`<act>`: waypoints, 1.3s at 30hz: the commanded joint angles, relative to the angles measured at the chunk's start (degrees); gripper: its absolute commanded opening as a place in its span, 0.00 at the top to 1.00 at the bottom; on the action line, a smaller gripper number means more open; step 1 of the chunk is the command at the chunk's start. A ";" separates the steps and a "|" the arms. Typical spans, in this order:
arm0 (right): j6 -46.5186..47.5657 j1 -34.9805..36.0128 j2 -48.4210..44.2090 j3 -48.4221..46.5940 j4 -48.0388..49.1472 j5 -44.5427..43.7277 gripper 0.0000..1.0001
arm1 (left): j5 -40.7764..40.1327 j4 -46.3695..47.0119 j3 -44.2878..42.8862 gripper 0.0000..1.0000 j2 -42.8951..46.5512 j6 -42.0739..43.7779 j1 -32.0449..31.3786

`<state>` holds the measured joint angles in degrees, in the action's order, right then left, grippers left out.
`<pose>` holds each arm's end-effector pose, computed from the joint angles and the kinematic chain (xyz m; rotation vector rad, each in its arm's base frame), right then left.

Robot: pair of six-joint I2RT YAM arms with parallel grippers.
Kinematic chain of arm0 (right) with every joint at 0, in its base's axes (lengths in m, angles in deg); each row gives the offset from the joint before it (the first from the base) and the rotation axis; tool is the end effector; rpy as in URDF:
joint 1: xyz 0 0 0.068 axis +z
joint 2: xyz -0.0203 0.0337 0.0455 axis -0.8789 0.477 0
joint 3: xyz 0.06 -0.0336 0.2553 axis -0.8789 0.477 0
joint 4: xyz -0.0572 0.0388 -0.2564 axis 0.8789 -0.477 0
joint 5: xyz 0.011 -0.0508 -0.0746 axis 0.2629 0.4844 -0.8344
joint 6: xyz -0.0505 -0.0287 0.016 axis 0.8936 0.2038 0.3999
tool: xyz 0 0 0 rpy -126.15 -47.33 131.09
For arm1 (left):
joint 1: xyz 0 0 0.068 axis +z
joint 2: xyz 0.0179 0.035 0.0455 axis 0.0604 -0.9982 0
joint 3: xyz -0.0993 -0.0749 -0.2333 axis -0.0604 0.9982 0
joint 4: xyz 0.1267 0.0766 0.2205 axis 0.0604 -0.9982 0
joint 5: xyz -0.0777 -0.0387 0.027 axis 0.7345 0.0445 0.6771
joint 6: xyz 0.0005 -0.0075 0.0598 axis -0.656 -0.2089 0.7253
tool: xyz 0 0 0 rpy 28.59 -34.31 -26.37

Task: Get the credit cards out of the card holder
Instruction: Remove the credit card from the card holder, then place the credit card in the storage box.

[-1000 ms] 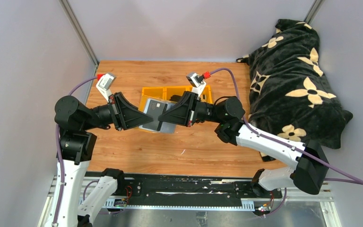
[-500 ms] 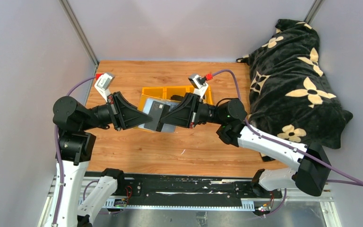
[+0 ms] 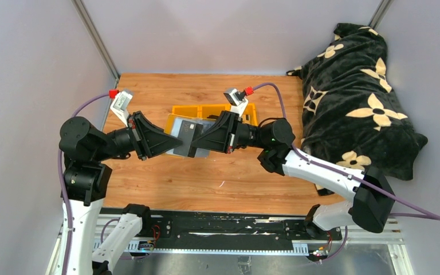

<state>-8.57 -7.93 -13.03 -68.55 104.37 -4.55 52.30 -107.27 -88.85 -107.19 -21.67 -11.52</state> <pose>0.1556 0.2581 0.4002 -0.6488 1.1831 2.1927 0.1091 -0.0553 0.4611 0.4485 1.6654 -1.4996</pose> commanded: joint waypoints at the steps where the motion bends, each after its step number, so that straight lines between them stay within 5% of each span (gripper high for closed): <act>1: -0.65 -1.16 -1.76 0.33 3.91 0.96 1.00 | -1.43 -6.60 -3.35 1.00 -0.32 7.40 0.06; 6: 1.19 -4.92 -6.03 4.43 -2.63 2.22 1.00 | -6.29 -15.98 -8.40 1.00 -1.38 18.39 0.06; 12: 6.14 -13.75 -12.52 7.84 -16.83 4.96 1.00 | -22.14 -25.88 -13.75 1.00 -1.60 31.84 0.06; 17: 19.96 -19.93 -12.10 4.18 -40.21 2.34 1.00 | -30.20 -28.03 -14.58 1.00 -0.69 37.46 0.06; 23: 35.62 -20.92 1.58 -7.63 -62.73 -7.30 1.00 | -26.60 -28.43 -11.91 1.00 1.66 39.85 0.06; 39: 42.33 -21.23 35.73 -33.53 -72.68 -18.98 1.00 | -20.80 -30.66 -11.51 1.00 3.49 40.63 0.06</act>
<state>32.11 -28.58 19.56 -97.86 35.09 -20.05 30.22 -137.50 -100.22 -104.07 18.49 -11.52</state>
